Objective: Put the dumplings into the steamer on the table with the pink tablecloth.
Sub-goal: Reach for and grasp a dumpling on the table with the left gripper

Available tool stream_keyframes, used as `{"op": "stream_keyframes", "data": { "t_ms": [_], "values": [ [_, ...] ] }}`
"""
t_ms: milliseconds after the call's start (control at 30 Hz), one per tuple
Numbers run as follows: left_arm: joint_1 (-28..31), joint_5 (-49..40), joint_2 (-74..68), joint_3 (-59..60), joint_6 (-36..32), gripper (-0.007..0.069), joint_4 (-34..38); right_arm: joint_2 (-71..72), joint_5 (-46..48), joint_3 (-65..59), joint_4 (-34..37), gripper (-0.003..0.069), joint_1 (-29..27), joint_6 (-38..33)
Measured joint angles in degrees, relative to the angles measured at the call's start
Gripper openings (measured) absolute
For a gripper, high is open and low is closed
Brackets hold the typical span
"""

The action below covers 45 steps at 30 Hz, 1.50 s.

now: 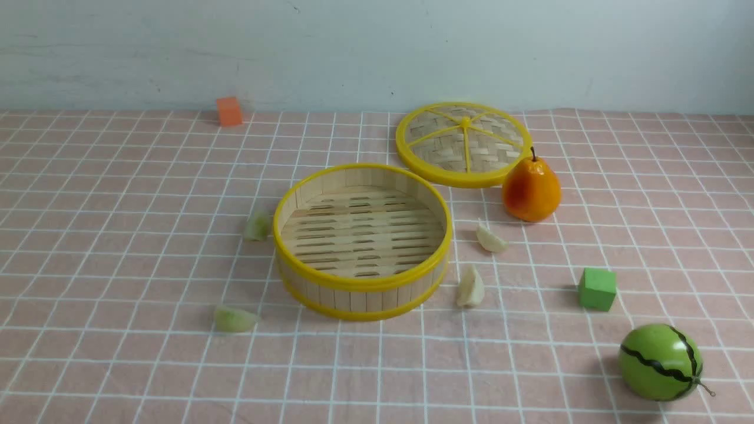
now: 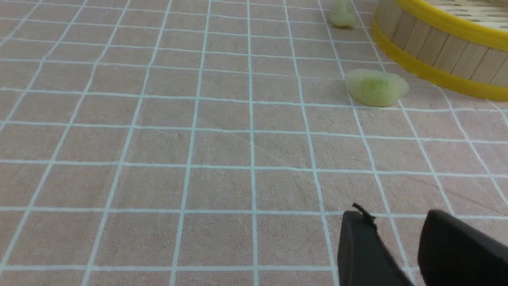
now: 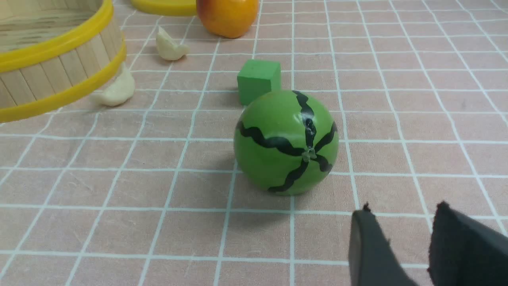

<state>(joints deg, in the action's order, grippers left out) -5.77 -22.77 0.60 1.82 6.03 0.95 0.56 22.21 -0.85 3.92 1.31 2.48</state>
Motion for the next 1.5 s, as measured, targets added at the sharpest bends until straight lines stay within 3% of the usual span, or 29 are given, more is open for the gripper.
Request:
{"op": "stream_keyframes", "data": {
  "t_ms": [800,1100,1233,1400,1500],
  "values": [
    [0.0,0.1,0.0,0.0,-0.2,0.0235,-0.1,0.0,0.0,0.0,-0.3,0.0239,0.0,0.0],
    [0.0,5.4,0.0,0.0,-0.2,0.0237,-0.2,0.0,-0.7,-0.1,-11.3,0.0239,0.0,-0.7],
    [0.0,15.2,0.0,0.0,-0.2,0.0237,-0.2,0.0,-9.2,-0.7,-13.7,0.0239,0.0,-0.7],
    [0.0,24.0,0.0,0.0,-0.2,0.0237,-0.2,0.0,-27.7,-0.7,-14.8,0.0239,0.0,-0.7],
    [0.0,31.2,0.0,0.0,-0.2,0.0237,-0.2,0.0,-43.7,-0.7,-15.2,0.0239,0.0,-0.7]
  ]
}}
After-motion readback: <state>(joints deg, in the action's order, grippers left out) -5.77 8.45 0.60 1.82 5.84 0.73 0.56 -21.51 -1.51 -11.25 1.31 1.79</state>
